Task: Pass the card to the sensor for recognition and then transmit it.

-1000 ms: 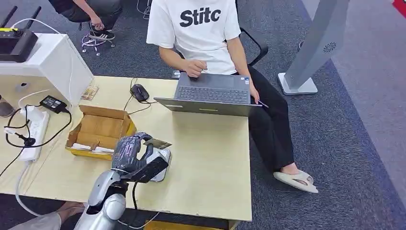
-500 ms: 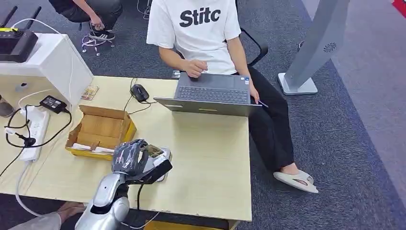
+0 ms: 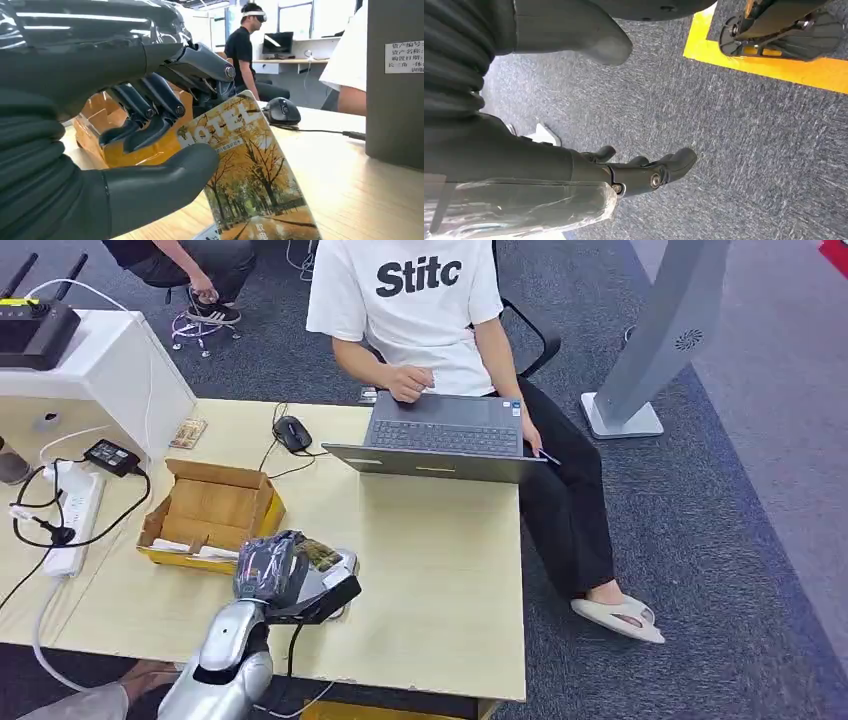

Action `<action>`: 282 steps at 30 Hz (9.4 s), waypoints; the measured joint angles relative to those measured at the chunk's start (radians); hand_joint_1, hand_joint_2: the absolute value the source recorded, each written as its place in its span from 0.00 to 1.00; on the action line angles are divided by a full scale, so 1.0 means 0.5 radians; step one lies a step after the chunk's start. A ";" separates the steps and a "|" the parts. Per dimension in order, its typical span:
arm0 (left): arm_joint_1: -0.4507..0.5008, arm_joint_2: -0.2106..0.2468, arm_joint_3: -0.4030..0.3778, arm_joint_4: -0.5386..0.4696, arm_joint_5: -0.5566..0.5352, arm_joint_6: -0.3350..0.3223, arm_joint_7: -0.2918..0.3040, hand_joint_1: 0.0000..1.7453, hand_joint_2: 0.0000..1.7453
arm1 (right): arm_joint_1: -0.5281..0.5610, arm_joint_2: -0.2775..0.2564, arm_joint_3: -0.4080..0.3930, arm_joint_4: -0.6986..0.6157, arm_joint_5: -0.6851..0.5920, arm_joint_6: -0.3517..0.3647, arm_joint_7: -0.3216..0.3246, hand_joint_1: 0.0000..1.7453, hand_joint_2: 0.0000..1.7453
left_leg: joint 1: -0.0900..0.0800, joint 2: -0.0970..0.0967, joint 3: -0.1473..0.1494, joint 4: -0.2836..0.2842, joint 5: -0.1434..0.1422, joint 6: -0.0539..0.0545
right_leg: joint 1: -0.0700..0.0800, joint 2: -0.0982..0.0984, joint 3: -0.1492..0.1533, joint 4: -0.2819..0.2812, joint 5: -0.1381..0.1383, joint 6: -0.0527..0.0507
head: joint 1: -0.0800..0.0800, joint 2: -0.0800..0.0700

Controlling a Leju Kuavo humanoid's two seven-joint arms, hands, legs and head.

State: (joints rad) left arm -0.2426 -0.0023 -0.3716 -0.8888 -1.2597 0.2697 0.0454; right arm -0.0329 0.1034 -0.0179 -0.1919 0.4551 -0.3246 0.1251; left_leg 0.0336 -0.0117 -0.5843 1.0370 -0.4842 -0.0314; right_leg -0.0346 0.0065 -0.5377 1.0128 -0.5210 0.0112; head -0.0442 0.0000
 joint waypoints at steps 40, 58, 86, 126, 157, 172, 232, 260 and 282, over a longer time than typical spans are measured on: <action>-0.371 0.401 0.007 -0.560 -0.431 -0.024 0.156 0.00 1.00 | 0.020 0.015 -0.074 0.000 0.082 -0.001 -0.011 0.00 1.00 | 0.000 0.001 -0.002 0.000 0.000 0.001 | 0.000 0.003 -0.003 0.000 0.000 0.000 | 0.001 0.000; -0.184 0.960 0.001 -1.109 0.259 -0.605 -0.054 0.00 1.00 | 0.048 0.015 -0.248 0.000 0.031 -0.009 -0.039 0.00 1.00 | 0.001 0.005 -0.003 -0.001 0.000 0.001 | 0.002 0.006 -0.004 0.002 -0.001 0.000 | 0.000 0.000; 0.741 1.043 0.292 -1.424 -0.217 -0.323 0.239 0.00 1.00 | 0.057 0.076 -0.371 0.000 0.117 -0.004 -0.026 0.00 1.00 | 0.000 0.008 -0.003 -0.002 -0.002 0.002 | 0.001 0.007 -0.005 -0.001 -0.002 0.001 | 0.001 0.000; 0.478 0.780 0.556 -0.725 -0.123 -0.060 -0.057 0.00 1.00 | 0.055 0.087 -0.401 -0.001 0.306 0.035 -0.047 0.00 1.00 | 0.000 0.006 -0.003 -0.002 -0.002 0.002 | 0.000 0.006 -0.004 -0.001 -0.002 0.001 | 0.000 0.000; 0.242 0.607 0.532 -0.349 0.011 -0.091 -0.179 0.00 1.00 | 0.044 0.087 -0.398 -0.001 0.395 0.069 -0.041 0.00 1.00 | 0.000 0.006 -0.003 -0.001 -0.002 0.002 | 0.000 0.006 -0.005 -0.001 -0.002 0.001 | 0.000 0.000; 0.146 0.511 0.419 -0.231 0.015 -0.084 -0.220 0.00 1.00 | 0.041 0.087 -0.393 -0.001 0.428 0.072 -0.035 0.00 1.00 | 0.000 0.007 -0.003 -0.001 -0.002 0.002 | 0.000 0.006 -0.006 -0.001 -0.002 0.001 | 0.000 0.000; 0.147 0.586 0.306 -0.329 0.108 -0.191 -0.192 0.61 1.00 | 0.043 0.098 -0.394 -0.001 0.453 0.072 -0.044 0.00 1.00 | 0.000 0.006 -0.003 -0.001 -0.002 0.002 | 0.001 0.006 -0.005 -0.001 -0.002 0.001 | 0.001 0.000; 0.110 0.742 0.295 -0.446 0.122 -0.185 -0.162 1.00 1.00 | 0.046 0.098 -0.402 -0.001 0.445 0.069 -0.066 0.00 1.00 | 0.001 0.007 -0.003 -0.001 -0.001 0.002 | 0.002 0.007 -0.006 0.000 -0.001 0.001 | 0.001 0.000; -0.367 1.105 0.349 -0.738 -0.183 -0.183 0.069 0.00 1.00 | 0.042 0.098 -0.444 -0.001 0.489 0.078 -0.069 0.00 1.00 | 0.001 0.014 -0.002 -0.001 -0.001 0.002 | 0.001 0.013 -0.007 0.000 0.001 0.001 | 0.001 0.000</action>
State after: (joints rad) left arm -0.4258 0.5501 -0.1968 -1.2577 -1.3512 0.1782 0.0798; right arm -0.0119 0.1526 -0.2400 -0.1923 0.6996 -0.2857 0.0904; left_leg 0.0340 -0.0046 -0.5855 1.0364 -0.4845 -0.0306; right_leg -0.0339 0.0131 -0.5414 1.0128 -0.5204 0.0117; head -0.0439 0.0000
